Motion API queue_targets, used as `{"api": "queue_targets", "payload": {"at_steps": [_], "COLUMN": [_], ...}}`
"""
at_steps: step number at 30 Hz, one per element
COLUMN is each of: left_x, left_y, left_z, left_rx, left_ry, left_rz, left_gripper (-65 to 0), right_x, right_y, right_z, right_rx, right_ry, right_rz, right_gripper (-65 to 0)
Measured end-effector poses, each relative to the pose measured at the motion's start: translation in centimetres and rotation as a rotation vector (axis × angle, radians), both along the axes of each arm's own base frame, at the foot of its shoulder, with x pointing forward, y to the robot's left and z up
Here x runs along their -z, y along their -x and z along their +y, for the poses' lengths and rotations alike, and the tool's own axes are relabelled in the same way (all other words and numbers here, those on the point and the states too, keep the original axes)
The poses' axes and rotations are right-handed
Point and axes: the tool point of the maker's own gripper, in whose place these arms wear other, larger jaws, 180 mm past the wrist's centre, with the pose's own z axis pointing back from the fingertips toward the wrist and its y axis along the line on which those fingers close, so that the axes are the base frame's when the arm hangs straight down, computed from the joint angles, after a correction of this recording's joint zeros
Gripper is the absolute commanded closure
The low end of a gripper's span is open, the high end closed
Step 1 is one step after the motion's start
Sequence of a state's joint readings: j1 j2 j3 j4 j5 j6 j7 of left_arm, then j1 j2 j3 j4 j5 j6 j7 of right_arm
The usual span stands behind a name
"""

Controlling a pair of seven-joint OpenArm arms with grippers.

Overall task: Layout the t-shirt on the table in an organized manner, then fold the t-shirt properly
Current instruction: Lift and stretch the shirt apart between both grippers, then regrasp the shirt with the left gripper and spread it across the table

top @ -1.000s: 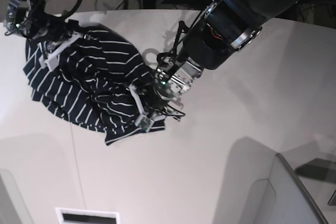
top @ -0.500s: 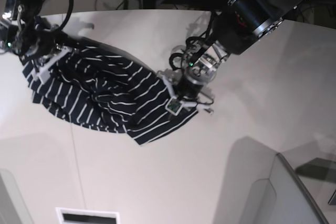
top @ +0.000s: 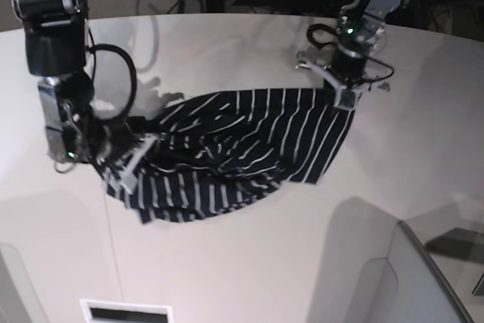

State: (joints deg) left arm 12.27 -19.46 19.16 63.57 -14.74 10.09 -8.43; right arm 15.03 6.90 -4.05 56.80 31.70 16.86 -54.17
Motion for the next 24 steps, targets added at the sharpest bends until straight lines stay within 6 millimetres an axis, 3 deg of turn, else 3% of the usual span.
{"api": "queue_targets", "payload": {"at_steps": [2, 4, 8, 12, 16, 20, 24], "left_x": [-0.7, -1.4, -5.6, -9.1, -8.1, -7.2, -4.6], "left_y": [1.2, 1.6, -1.0, -4.0, -4.1, -2.9, -2.0], "left_z": [1.3, 2.9, 2.6, -1.0, -7.4, -14.3, -17.0], "left_rx": [-0.049, -0.124, -0.142, -0.063, 0.095, 0.258, 0.296], "left_ry": [0.014, 0.018, 0.040, 0.089, 0.108, 0.149, 0.138], "left_rz": [0.050, 0.115, 0.057, -0.006, 0.100, 0.177, 0.270], "left_gripper": [0.0, 0.0, 0.0, 0.0, 0.0, 0.0, 0.0], "right_x": [-0.5, -0.8, -0.7, -0.7, -0.8, -0.9, -0.8], "right_y": [-0.2, 0.7, 3.3, 5.3, 5.7, 5.5, 5.6], "right_z": [1.4, 2.1, 1.4, 1.3, 1.5, 1.4, 1.4], "right_rx": [-0.015, -0.041, 0.013, 0.066, 0.063, 0.065, 0.065], "right_ry": [-0.025, -0.035, -0.003, 0.008, 0.001, 0.003, 0.005], "right_rz": [-0.006, 0.007, 0.033, 0.036, 0.035, 0.029, 0.030], "right_gripper": [-0.3, -0.3, -0.5, -0.2, -0.2, -0.2, -0.2]}}
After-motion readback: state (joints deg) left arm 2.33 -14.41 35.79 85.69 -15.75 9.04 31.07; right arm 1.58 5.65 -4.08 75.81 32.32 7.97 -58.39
